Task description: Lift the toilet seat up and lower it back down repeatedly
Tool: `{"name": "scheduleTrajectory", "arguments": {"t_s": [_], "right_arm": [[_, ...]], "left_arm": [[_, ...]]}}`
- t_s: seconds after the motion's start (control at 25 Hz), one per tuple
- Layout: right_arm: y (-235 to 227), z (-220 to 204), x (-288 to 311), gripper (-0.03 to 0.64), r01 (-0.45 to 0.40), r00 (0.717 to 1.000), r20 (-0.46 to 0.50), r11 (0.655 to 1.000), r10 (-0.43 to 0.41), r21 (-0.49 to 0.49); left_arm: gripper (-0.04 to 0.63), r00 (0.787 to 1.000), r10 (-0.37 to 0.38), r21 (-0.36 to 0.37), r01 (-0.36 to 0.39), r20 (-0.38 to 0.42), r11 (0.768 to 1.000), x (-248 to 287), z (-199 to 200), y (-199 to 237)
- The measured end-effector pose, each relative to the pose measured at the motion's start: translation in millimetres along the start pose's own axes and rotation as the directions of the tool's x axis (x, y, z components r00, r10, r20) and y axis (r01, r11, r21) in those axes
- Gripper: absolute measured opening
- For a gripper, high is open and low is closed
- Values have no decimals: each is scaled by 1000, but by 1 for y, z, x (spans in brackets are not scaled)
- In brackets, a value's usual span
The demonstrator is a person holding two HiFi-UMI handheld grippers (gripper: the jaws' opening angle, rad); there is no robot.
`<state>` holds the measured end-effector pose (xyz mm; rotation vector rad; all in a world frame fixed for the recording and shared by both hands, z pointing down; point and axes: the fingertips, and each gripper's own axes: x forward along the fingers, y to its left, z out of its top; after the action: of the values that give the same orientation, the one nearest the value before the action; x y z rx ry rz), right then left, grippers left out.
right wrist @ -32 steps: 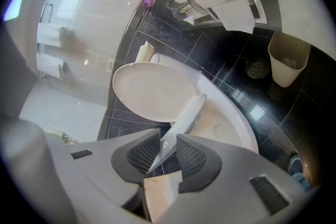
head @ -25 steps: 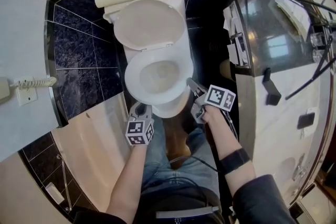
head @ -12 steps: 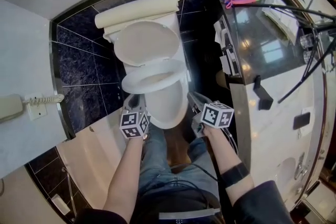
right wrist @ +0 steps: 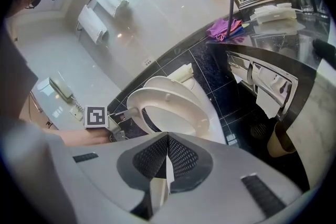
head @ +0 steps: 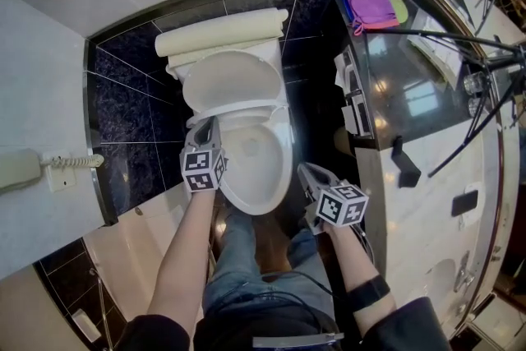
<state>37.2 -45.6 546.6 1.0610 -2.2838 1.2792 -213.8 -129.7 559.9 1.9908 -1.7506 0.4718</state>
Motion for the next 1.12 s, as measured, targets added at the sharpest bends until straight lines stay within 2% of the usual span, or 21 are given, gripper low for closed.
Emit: {"name": "scheduleTrajectory", "arguments": {"t_s": [0.32,0.52,0.84,1.12], "right_arm": [[-1,3,-4,15,16,1000,15,1000,-16,9],[2,5,-3,15,16,1000,25,1000,-17,10],[12,13,-16,15,15,999,40,1000,-14,-23],[21,28,-40,15,11,999,44,990,-5,-139]], "left_arm": [[0,1000,29,29,-29,4,999,40,25,26],[0,999,45,43,-45,8,998,41,31,38],[0,998,60,59,-60,-3,996,-9,24,30],[0,998,64,63,-65,11,996,-90,30,-3]]}}
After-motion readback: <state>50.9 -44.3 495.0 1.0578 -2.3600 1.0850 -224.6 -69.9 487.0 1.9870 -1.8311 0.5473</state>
